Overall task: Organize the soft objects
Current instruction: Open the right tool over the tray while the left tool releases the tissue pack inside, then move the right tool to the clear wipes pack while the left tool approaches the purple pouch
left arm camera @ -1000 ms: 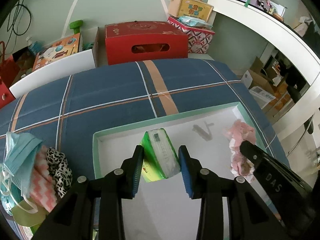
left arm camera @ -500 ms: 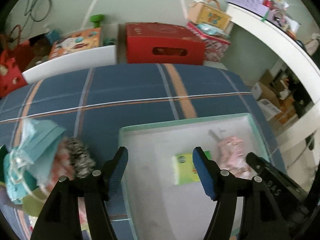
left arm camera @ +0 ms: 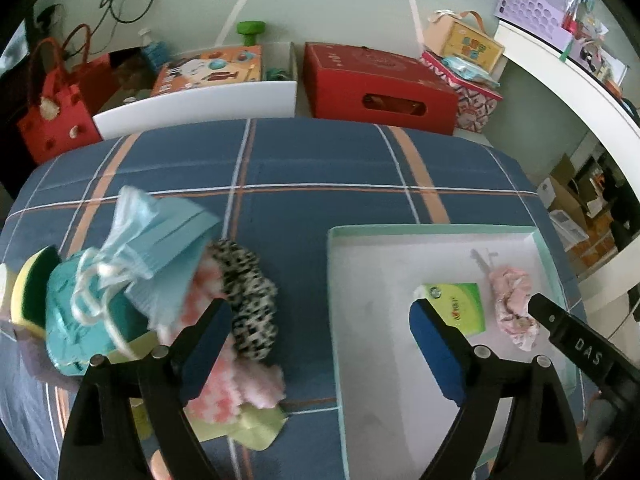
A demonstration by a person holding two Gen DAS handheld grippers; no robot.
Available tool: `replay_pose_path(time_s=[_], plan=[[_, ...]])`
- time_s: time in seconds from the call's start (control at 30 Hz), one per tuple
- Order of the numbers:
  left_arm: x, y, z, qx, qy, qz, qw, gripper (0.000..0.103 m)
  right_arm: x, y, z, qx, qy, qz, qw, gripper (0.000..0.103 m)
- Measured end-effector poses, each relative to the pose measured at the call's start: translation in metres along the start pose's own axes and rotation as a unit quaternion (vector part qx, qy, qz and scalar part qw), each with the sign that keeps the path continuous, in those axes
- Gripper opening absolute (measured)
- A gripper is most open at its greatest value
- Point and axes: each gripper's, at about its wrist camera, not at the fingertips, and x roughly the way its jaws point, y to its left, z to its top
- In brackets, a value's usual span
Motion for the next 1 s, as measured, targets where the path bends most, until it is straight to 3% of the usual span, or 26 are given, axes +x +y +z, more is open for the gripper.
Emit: replay_pose_path(time_s=[0.2,0.37,0.7,1.0], plan=[[-0.012,0.011,-0.005,-0.003,0.002,-0.008,1.0,0.091,0.0,0.009,-0.003,-0.017,0.004,-0.008,1.0,0.079],[-0.02,0.025,-0.007,-0.021,-0.001,-0.013,0.9997,0.091,-0.003,0.014,-0.007,-0.025,0.003,-0.009,1.0,0.103],[-0.052,0.057,-0.016,-0.054,-0.026,-0.028,0.9978,0.092,-0.01,0.031,-0.015,-0.043,-0.004,0.002,0.999,0.103],[-0.083,0.106,-0.026,-0.08,-0.047,0.004,0.9957,0.092,-0.017,0.041,-0.025,-0.056,-0.006,0.014,0.998,0.103]])
